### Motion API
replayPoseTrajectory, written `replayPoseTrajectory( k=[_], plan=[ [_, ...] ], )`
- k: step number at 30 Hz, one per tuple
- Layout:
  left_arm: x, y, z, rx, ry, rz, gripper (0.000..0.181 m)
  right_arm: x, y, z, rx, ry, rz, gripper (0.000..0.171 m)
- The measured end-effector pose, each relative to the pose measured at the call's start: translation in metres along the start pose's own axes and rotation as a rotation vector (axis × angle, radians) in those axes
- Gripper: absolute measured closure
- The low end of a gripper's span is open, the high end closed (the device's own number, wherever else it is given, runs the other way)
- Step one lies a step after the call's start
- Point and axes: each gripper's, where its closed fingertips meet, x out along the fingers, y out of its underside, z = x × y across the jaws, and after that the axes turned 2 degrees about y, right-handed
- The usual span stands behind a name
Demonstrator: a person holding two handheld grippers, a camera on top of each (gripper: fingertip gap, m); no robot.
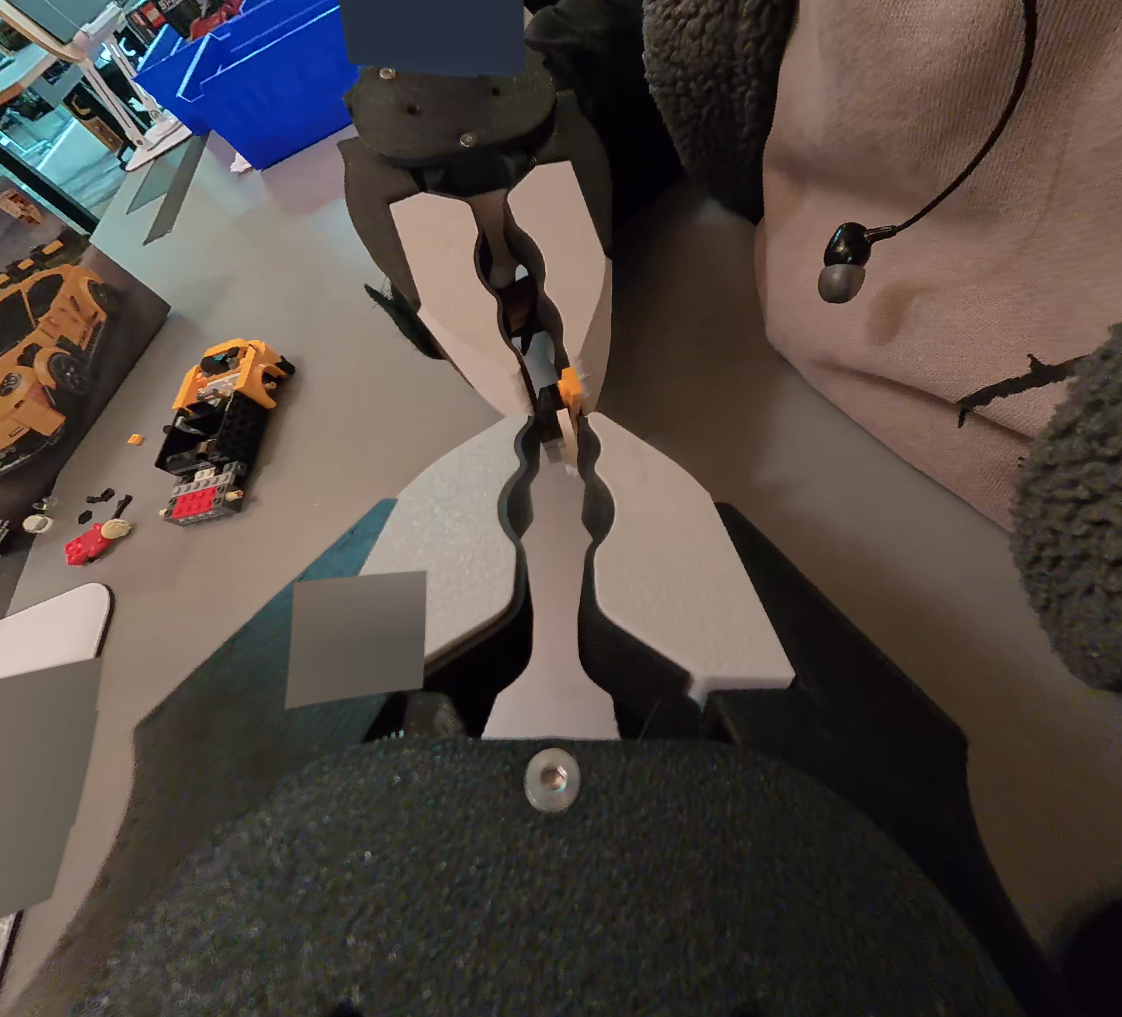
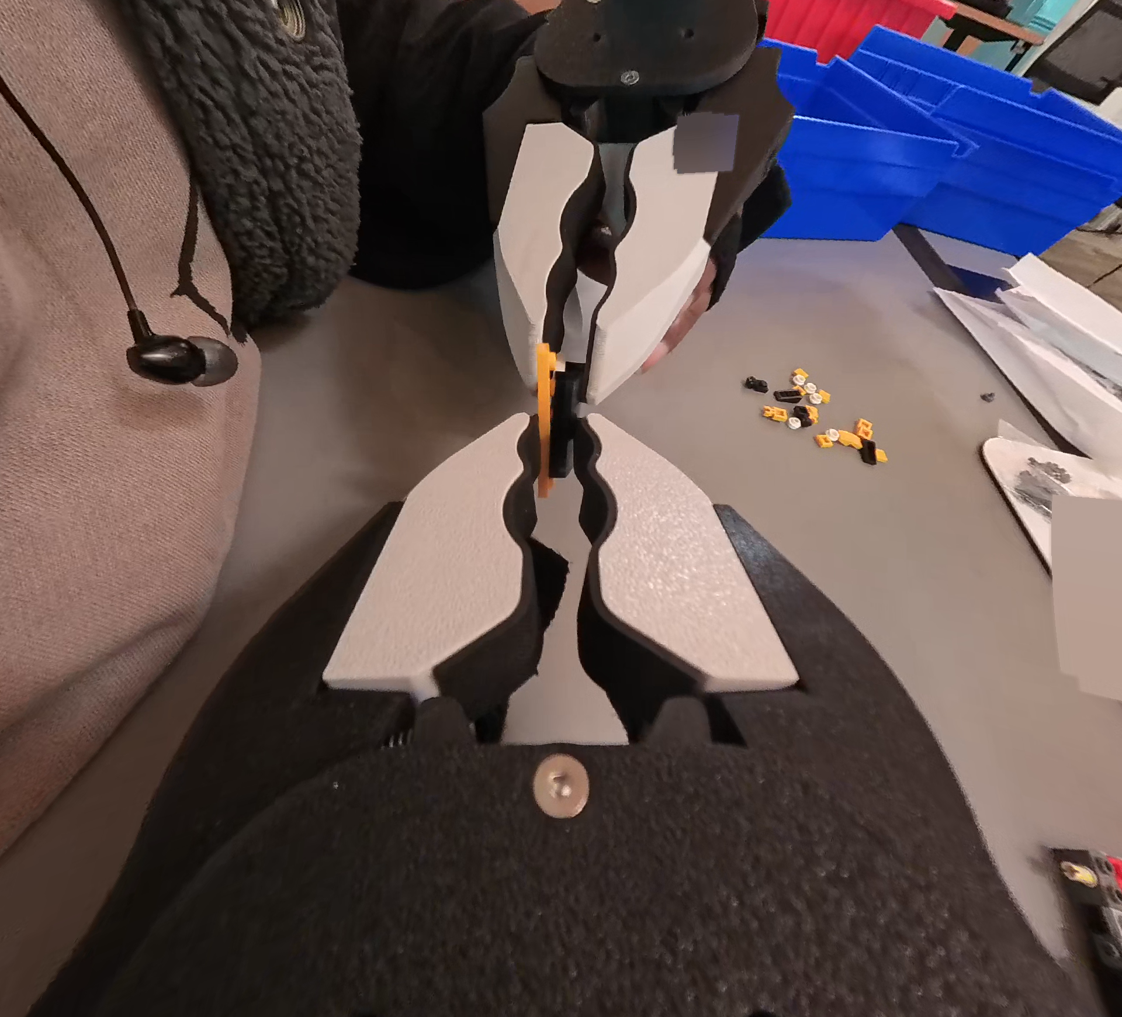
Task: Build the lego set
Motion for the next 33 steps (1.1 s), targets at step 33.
replayPoseTrajectory(
  k=[33],
  plan=[
    [-0.005,-0.016,0.021,-0.062,-0.126,-0.181,0.17,-0.002,0.0,-0.02,0.027,0.083,-0.021,0.151]
  ],
)
